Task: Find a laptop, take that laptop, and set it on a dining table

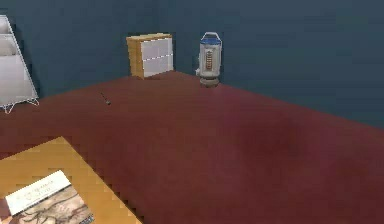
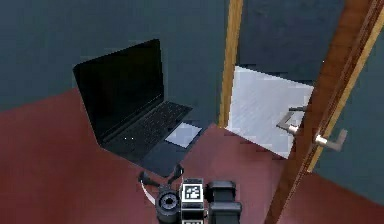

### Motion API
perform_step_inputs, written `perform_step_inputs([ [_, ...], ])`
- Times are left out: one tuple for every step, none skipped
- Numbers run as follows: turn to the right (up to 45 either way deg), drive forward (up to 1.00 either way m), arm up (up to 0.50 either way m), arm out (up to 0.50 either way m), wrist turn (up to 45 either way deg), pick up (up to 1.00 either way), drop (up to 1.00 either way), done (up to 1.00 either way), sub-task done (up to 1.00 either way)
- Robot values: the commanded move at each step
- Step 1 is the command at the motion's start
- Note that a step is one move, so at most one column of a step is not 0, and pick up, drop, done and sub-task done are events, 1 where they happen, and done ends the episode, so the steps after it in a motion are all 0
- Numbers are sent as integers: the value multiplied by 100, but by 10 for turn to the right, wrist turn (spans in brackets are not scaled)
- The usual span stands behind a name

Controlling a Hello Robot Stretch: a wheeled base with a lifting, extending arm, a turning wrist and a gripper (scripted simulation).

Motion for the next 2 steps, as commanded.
perform_step_inputs([
  [30,0,0,0,0,0,0,0,0],
  [0,5,0,0,0,0,0,0,0],
])
